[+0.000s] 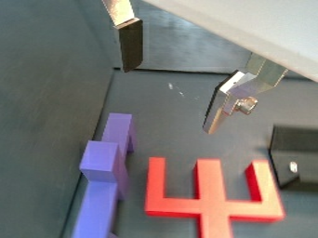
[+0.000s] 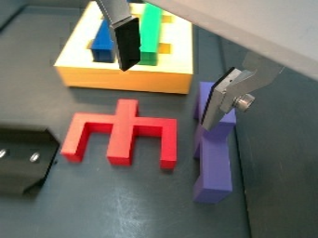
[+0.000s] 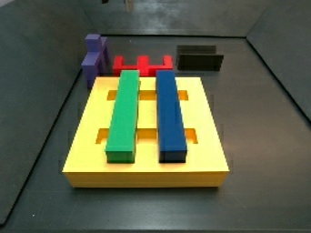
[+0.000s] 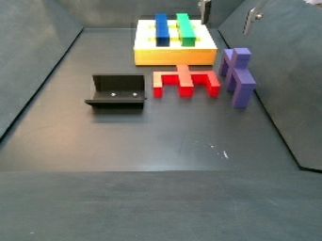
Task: Pick up the purple object. Move up. Move to above the board. Insert the purple object.
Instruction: Pick up the purple object.
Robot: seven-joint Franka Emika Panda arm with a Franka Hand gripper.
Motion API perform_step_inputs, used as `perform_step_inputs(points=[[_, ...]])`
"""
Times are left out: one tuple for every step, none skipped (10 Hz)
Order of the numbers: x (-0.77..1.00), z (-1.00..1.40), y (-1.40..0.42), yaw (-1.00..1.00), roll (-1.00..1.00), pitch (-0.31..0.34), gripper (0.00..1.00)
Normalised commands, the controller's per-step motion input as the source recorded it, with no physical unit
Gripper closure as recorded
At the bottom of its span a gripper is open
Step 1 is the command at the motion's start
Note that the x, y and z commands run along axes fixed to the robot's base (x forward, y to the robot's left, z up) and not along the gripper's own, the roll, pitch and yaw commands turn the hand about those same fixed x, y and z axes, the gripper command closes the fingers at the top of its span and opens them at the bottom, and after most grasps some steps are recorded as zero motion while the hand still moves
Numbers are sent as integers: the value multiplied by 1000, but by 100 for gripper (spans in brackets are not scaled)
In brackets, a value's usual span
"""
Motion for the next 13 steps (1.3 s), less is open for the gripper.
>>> perform_step_inputs(points=[[-197,-354,-163,-826,107,11,0],[-220,-429,-157,-814,80,0,0],[-257,-543,-89,-829,9,0,0],[-320,-566,-49,-797,-3,-66,0],[-214,-357,-20,-849,-61,-77,0],[-80,-186,-40,-897,-63,-29,0],[-80,-137,-77,-866,-64,-10,0],[-57,-14,-171,-820,-37,0,0],[-40,0,-200,-820,-9,0,0],[-63,-14,-197,-826,-1,-26,0],[-157,-143,-169,-800,0,-50,0],[-249,-223,-126,-774,0,-63,0],[-357,-209,-63,-723,-9,-79,0]])
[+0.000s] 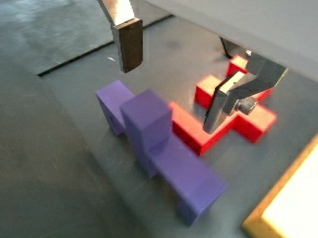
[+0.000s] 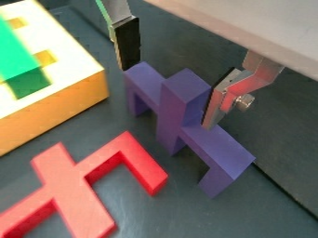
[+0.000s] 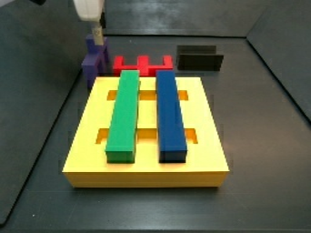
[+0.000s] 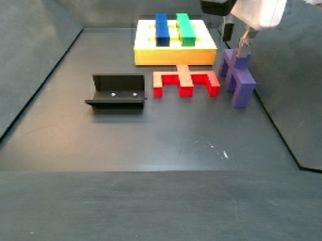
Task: Pick up the purple object. Move up. Move to above the board. Insert the purple object.
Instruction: Pick up the purple object.
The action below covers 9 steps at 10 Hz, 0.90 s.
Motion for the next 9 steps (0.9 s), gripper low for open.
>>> perform_step_inputs(points=[[-451,-197,-60,-617,-26,-99,0],[-166,-209,0,-240,-71,-64,0],[-9,-243,0,-114,-13,-23,0],[0,-231,0,0,0,0,0],[91,-203,0,0,0,11,0],[83,-180,0,0,0,20,0],[0,-166,0,0,0,0,0],[0,-174,11,0,0,0,0],[0,-109,63,0,-16,0,0]])
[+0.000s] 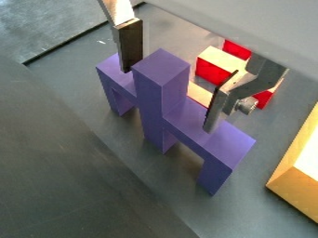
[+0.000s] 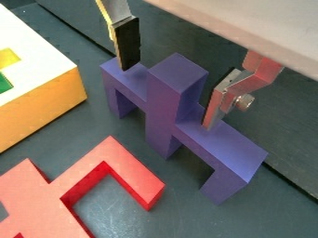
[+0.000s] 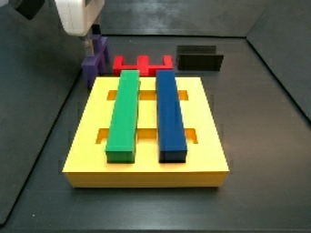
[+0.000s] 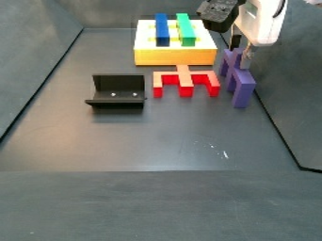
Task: Pick up the purple object. Move up. Move to above the board. Insert the purple object.
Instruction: Pick up the purple object.
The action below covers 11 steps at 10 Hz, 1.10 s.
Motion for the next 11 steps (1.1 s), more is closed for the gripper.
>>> perform_step_inputs(points=[[0,-83,177,0,-39,0,0],[-11,-49,169,0,-66,0,0],[0,0,86,0,-70,0,0],[20,-11,0,0,-43,0,0],[51,-31,0,0,-36,0,0],[11,-40,0,0,-20,0,0],[0,0,0,0,-13,0,0],[0,0,-83,0,0,0,0],[0,0,0,0,0,0,0],[0,0,0,0,0,0,100],[0,0,0,0,0,0,100]])
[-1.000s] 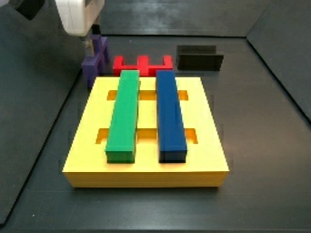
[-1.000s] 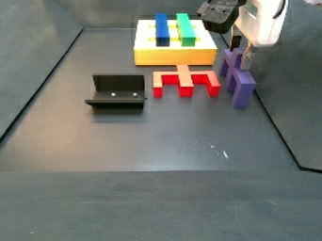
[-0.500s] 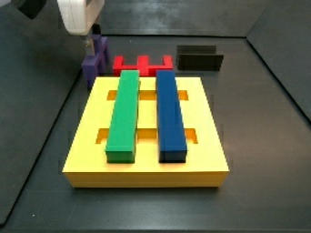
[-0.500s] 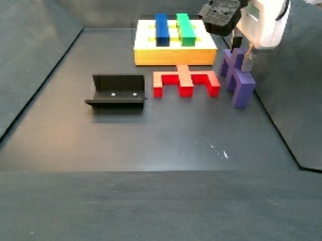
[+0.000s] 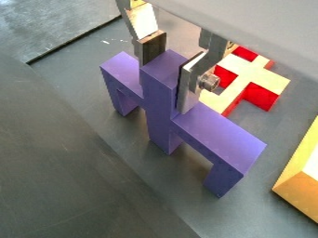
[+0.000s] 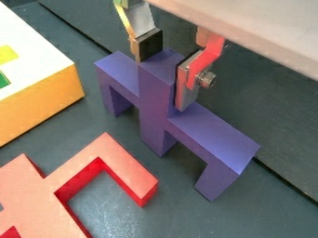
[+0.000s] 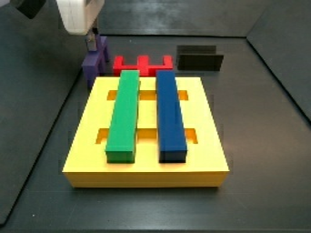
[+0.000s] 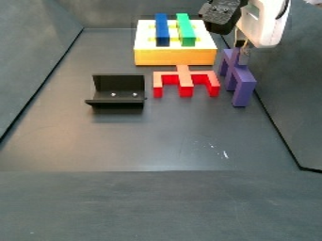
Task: Pick up the purple object. Move up. Move to above the board. Insert the purple object.
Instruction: Pick up the purple object.
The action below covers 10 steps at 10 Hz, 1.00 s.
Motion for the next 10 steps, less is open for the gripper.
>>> perform_step_inputs(points=[[0,0,0,0,0,0,100],[0,0,0,0,0,0,100],[0,0,0,0,0,0,100],[0,0,0,0,0,0,100],[0,0,0,0,0,0,100],[0,0,0,0,0,0,100],[0,0,0,0,0,0,100],[0,0,0,0,0,0,100],[0,0,0,0,0,0,100],[0,0,0,0,0,0,100]])
